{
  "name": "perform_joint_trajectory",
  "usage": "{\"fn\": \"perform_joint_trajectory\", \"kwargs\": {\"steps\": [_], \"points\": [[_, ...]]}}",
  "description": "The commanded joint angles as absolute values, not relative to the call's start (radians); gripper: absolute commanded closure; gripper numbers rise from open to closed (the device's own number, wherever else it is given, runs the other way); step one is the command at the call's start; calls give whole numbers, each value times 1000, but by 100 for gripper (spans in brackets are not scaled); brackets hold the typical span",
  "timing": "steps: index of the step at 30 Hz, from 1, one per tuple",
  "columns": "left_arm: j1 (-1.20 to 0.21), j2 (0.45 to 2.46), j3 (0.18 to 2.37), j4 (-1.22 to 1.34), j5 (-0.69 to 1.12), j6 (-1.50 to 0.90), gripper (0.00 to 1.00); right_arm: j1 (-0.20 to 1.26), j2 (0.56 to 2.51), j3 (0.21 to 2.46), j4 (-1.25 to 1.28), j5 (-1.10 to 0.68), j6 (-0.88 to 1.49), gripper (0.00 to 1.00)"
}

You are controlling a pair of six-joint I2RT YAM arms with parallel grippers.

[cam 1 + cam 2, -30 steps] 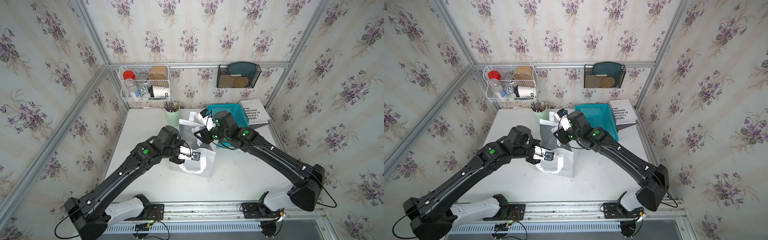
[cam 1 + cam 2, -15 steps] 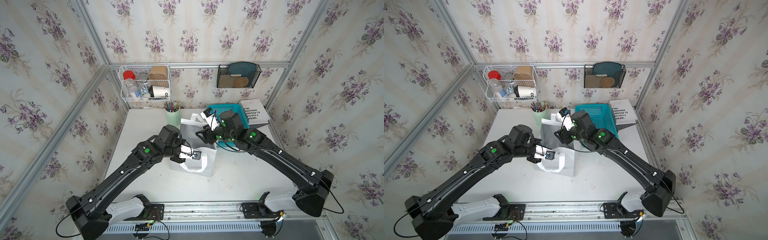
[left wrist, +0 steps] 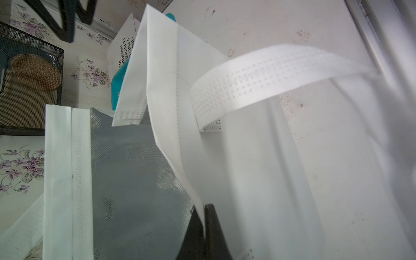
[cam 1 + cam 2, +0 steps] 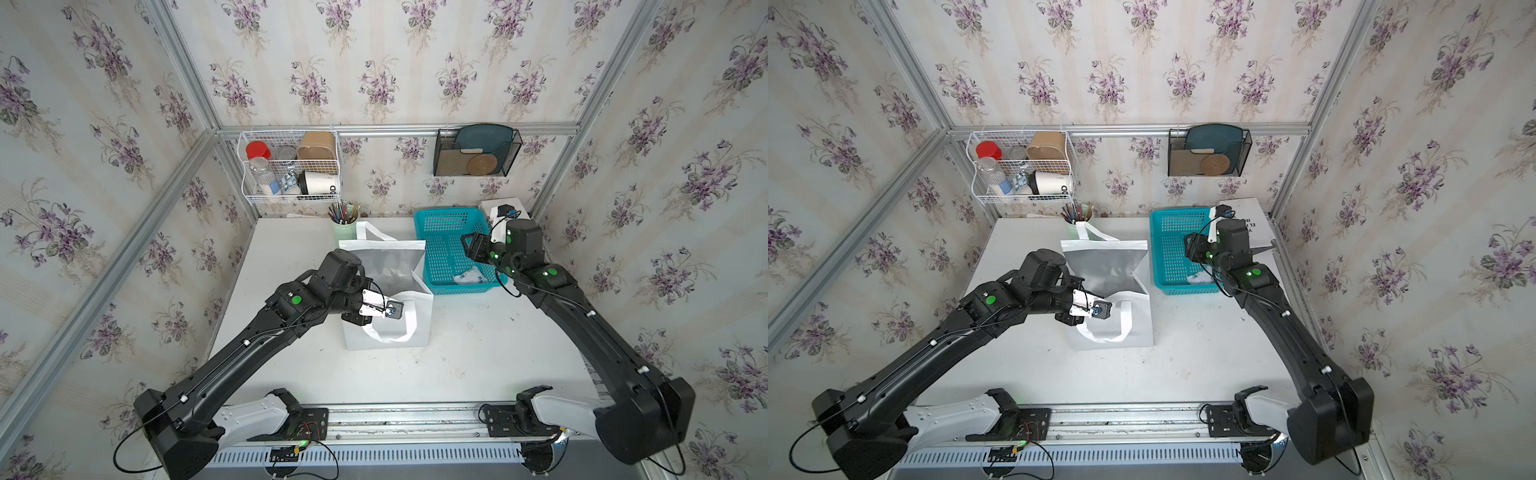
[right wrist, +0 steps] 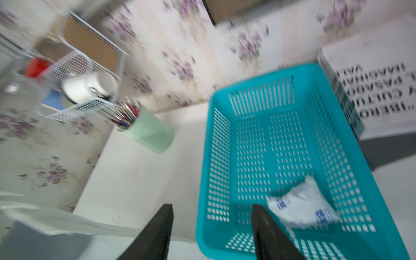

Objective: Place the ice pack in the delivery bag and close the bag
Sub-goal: Pick up the ice pack from the bin.

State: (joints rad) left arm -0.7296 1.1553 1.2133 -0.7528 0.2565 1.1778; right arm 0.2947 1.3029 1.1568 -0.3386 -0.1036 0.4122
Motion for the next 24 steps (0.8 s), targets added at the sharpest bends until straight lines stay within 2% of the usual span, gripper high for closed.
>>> {"fn": "perform_joint_trajectory", "kwargs": {"steps": [1, 5, 11, 15, 24], "points": [[-726, 1157, 1214, -739, 272, 1186, 100, 267, 1458, 1246, -590, -107, 414, 37], [-724, 1148, 1200, -737, 275, 1185, 100, 263, 1639, 1357, -740, 19, 446, 29], [-724, 1129, 1178, -725, 276, 1177, 100, 266, 1820, 1458, -814, 88, 560, 20], [-723, 1123, 1172, -724, 275, 1175, 100, 265, 1939, 1516, -878, 143, 576, 17], [-714, 1120, 1167, -724, 283, 1179, 100, 247, 2078, 1565, -859, 173, 511, 14]]}}
